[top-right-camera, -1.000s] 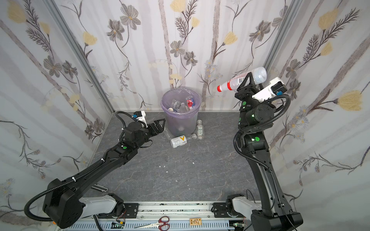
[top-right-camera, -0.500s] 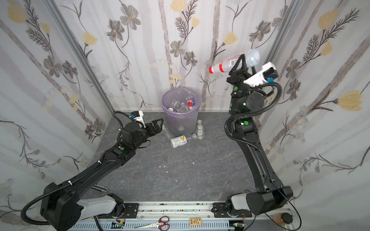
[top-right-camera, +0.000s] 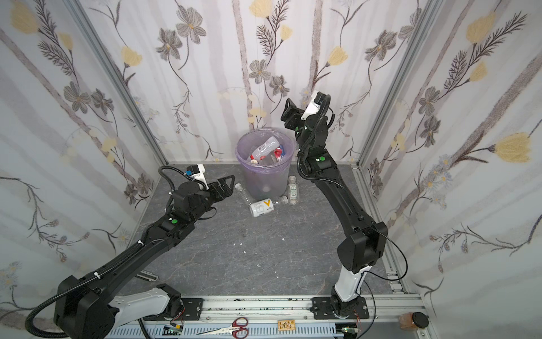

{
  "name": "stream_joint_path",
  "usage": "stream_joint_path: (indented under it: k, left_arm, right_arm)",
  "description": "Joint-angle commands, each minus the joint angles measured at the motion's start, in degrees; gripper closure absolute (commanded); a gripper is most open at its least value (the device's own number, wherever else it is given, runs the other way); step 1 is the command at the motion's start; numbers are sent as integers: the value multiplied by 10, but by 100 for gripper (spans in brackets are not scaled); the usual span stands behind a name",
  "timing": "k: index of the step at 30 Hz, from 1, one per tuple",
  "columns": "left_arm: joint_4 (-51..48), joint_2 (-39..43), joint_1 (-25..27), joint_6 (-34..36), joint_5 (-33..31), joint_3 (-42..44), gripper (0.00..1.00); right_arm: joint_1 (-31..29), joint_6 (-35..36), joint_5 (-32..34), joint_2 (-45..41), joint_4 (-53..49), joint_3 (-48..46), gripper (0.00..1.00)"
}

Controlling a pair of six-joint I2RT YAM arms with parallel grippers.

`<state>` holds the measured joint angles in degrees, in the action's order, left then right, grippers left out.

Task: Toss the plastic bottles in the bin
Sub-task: 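Swing the red-cap bottle over the bin and open the right gripper, then withdraw the right gripper while the left gripper moves to the yellow-V bottle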

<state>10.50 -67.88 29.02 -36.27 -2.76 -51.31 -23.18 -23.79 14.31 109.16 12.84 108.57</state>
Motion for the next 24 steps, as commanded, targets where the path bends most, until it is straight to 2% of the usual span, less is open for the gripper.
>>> stream_joint_path:
  k: [1, 9, 14, 20, 24]
  left_arm:
    - [4, -8, -1, -9, 6, -7, 0]
    - [4, -1, -1, -13, 10, -2, 0]
    - [2, 2, -1, -20, 16, 7, 0]
    - [-13, -10, -3, -31, 29, 9, 0]
    - [-27, -32, -3, -32, 47, 9, 0]
  right_arm:
    - [0, 18, 9, -9, -3, -1, 18]
    - [-1, 17, 2, -29, -1, -22, 17]
    - [-1, 18, 1, -45, 1, -45, 12]
    - [2, 27, -1, -87, 4, -111, 7]
    - [11, 26, -5, -134, 18, -188, 4]
